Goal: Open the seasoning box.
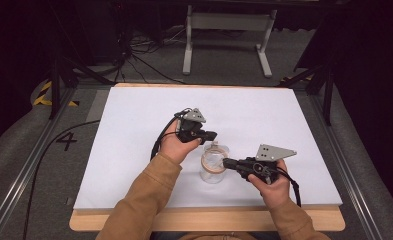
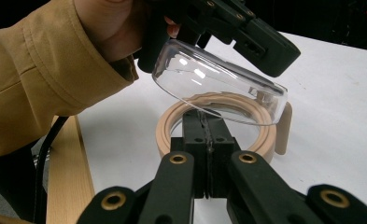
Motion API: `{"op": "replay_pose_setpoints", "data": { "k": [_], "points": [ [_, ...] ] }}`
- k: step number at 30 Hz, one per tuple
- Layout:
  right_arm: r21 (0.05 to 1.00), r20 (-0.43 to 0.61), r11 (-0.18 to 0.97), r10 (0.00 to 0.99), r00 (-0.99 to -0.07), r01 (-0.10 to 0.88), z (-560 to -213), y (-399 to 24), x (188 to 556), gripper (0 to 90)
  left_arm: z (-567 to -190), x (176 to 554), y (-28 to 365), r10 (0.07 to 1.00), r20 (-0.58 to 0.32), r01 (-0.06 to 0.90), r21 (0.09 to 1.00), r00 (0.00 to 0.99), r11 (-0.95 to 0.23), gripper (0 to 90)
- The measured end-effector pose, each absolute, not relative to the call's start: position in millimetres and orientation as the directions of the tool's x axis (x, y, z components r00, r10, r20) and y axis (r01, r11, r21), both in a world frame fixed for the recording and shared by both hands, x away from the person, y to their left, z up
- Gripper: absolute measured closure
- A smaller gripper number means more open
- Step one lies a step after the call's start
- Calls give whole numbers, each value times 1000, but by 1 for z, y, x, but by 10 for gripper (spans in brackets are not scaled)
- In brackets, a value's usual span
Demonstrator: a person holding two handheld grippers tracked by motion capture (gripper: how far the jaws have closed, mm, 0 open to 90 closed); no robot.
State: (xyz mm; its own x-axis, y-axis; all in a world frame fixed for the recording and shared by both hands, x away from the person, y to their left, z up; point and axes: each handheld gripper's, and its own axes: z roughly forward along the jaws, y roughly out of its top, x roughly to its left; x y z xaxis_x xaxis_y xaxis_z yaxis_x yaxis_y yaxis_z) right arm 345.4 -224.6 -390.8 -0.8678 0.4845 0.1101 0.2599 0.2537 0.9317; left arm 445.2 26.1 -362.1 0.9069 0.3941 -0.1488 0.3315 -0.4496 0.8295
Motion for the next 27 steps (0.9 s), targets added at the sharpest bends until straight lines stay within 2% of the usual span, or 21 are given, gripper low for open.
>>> {"op": "replay_pose_setpoints", "data": {
  "k": [7, 18, 27],
  "points": [
    [932, 108, 258, 477, -872, 256, -385, -225, 347, 900, -354, 438, 42, 410, -187, 362, 839, 893, -406, 875],
    [934, 57, 288, 459, -886, 210, -372, -224, 358, 900, -352, 424, 80, 478, -188, 393, 839, 858, -376, 879],
    [938, 48, 284, 459, -887, 198, -364, -228, 373, 900, -356, 414, 110, 527, -222, 462, 800, 821, -382, 858]
  ]
}}
